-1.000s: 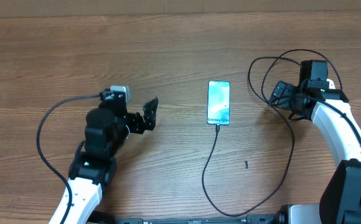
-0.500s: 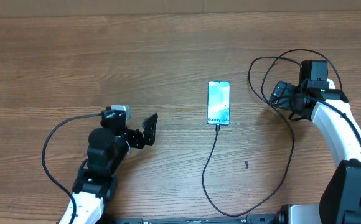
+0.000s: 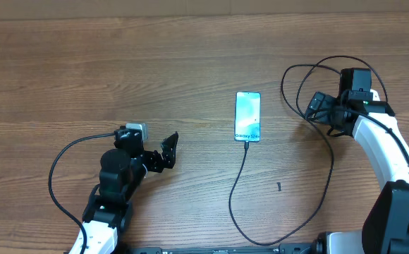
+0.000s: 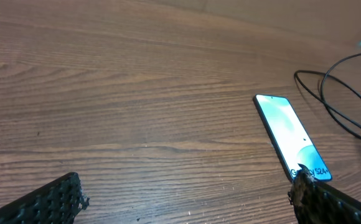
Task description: Plug charger to phone and switch on socket
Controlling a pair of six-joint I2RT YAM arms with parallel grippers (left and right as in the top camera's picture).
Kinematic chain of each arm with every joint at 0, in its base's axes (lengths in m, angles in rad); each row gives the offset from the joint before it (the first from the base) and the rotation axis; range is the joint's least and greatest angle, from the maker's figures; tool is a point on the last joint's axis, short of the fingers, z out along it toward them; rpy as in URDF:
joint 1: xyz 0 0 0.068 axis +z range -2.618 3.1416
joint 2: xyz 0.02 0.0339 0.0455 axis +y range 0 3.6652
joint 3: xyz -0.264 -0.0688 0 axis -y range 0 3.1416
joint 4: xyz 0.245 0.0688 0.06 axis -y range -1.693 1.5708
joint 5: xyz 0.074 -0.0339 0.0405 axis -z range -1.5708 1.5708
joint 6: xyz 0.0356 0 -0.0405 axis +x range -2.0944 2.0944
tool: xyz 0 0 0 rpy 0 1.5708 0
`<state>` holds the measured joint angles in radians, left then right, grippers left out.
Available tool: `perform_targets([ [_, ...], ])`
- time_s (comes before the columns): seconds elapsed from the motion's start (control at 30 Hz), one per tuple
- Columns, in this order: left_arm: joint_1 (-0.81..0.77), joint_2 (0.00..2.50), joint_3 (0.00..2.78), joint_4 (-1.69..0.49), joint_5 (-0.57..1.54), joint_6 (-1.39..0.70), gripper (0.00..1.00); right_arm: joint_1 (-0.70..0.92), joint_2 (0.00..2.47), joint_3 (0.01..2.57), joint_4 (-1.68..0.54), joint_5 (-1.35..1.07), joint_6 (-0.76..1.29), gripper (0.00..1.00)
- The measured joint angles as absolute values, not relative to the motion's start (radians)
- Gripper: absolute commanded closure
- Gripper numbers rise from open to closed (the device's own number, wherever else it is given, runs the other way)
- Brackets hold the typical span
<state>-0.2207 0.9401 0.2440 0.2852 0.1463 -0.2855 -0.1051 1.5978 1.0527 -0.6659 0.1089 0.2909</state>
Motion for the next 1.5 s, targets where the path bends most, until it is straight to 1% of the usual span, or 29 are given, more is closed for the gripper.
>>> perform_targets([
  [0.13, -0.213, 0.931, 0.239, 0.285, 0.147, -0.286, 0.0, -0.105, 1.598, 1.053, -0.665, 0.109, 0.291, 0.0],
  [0.33, -0.155, 0.883, 0.195, 0.305, 0.146, -0.293, 0.0, -0.105, 1.598, 1.053, -0.665, 0.109, 0.291, 0.0],
  [0.57, -0.13, 0.782, 0.06, 0.465, 0.146, -0.31, 0.0, -0.105, 1.598, 1.053, -0.665, 0.109, 0.291, 0.0],
  [0.67, -0.13, 0.739, 0.017, 0.474, 0.146, -0.312, 0.0, -0.105, 1.598, 1.053, -0.665, 0.109, 0.291, 0.0],
  [0.93, -0.13, 0.618, 0.009, 0.337, 0.138, -0.315, 0.0, -0.105, 1.598, 1.053, -0.665, 0.109, 0.291, 0.0],
  [1.07, -0.113, 0.503, 0.008, 0.181, 0.126, -0.315, 0.0, -0.105, 1.598, 1.053, -0.665, 0.109, 0.291, 0.0],
  [1.2, -0.109, 0.326, 0.008, -0.014, 0.096, -0.315, 0.0, -0.105, 1.598, 1.053, -0.665, 0.109, 0.291, 0.0],
  [1.27, -0.109, 0.259, 0.008, -0.069, 0.08, -0.315, 0.0, -0.105, 1.598, 1.053, -0.665, 0.109, 0.291, 0.0],
  [1.5, -0.109, 0.132, 0.008, -0.073, 0.054, -0.276, 0.0, -0.105, 1.598, 1.053, -0.666, 0.109, 0.291, 0.0],
])
